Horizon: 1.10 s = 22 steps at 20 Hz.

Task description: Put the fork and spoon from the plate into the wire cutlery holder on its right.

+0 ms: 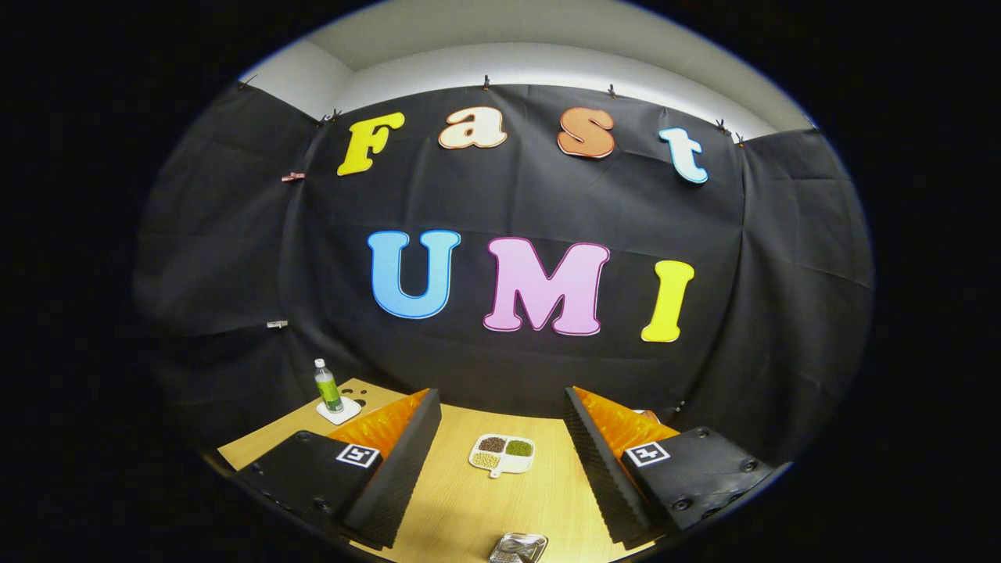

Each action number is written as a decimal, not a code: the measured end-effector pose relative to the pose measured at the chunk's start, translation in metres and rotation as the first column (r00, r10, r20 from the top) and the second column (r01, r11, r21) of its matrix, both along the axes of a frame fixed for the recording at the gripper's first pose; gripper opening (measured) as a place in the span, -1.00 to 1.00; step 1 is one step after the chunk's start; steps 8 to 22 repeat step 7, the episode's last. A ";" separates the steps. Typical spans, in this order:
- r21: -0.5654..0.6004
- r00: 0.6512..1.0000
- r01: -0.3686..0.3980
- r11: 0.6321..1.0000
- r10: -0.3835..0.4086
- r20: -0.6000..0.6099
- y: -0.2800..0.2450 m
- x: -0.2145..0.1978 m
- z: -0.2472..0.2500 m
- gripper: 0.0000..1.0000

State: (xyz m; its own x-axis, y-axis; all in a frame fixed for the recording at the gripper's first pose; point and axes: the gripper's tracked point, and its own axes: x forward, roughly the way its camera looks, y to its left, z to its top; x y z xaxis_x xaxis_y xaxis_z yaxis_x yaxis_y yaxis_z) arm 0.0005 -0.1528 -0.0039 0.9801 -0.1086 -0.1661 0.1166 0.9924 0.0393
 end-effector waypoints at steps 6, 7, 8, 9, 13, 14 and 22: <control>-0.001 1.000 -0.002 1.000 0.002 0.020 -0.001 0.004 0.009 0.96; -0.005 1.000 -0.002 1.000 0.002 0.022 0.000 0.006 0.009 0.95; -0.005 1.000 -0.002 1.000 0.002 0.022 0.000 0.006 0.009 0.95; -0.005 1.000 -0.002 1.000 0.002 0.022 0.000 0.006 0.009 0.95; -0.005 1.000 -0.002 1.000 0.002 0.022 0.000 0.006 0.009 0.95; -0.005 1.000 -0.002 1.000 0.002 0.022 0.000 0.006 0.009 0.95; -0.005 1.000 -0.002 1.000 0.002 0.022 0.000 0.006 0.009 0.95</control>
